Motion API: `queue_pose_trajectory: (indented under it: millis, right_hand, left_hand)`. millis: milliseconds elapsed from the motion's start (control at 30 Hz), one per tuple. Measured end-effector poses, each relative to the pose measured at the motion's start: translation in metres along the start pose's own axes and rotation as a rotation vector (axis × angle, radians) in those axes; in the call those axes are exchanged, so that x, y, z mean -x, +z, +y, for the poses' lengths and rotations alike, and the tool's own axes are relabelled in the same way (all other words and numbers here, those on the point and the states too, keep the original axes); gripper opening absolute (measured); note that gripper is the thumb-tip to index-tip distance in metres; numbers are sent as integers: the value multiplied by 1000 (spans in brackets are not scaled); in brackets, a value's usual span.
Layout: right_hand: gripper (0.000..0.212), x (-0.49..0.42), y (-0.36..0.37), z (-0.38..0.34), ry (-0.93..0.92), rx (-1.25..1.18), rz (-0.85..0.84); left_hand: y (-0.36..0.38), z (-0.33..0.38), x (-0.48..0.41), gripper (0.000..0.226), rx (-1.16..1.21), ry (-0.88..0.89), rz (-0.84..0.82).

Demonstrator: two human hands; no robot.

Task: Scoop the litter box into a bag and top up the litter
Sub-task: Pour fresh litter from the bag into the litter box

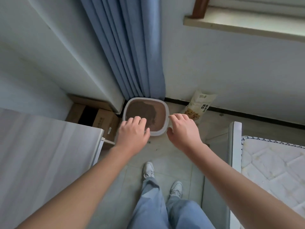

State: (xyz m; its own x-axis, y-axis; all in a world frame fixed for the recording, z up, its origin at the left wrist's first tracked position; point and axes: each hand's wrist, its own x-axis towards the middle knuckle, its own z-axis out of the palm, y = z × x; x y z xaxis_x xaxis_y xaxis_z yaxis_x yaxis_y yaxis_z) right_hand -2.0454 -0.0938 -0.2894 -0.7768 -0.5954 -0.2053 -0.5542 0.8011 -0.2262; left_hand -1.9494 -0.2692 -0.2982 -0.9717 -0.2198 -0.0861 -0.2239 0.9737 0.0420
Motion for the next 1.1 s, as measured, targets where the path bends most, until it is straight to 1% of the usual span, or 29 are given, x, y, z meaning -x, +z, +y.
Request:
queue_pose_trajectory:
  millis: [200,267,400,567,733,867,1000,1100]
  right_hand:
    - [34,-41,29,-12,41,-18,5]
    - [33,-48,36,-13,50,-30,-7]
    - [35,-57,50,-16,35,-35,-42]
    - [35,-65,67,-6,9,-34,-52]
    - [32,-65,95,16,-15,-46,-45]
    - [34,-64,132,39,-31,-46,-66]
    - [34,-63,175,65,21,-76,-57]
    - [43,-66,207,85,52,-118,-31]
  left_hand:
    - [29,-39,-31,42,7,-35,-8]
    - [37,-44,-36,40,34,-53,-12]
    - [52,-45,-39,44,77,-86,-11]
    - [77,-34,-35,48,116,-128,-21]
    - [106,-18,-30,45,126,-171,0]
    - [139,-5,-24,42,130,-187,31]
    - [184,11,-19,37,142,-197,34]
    - [219,21,-25,36,159,-192,12]
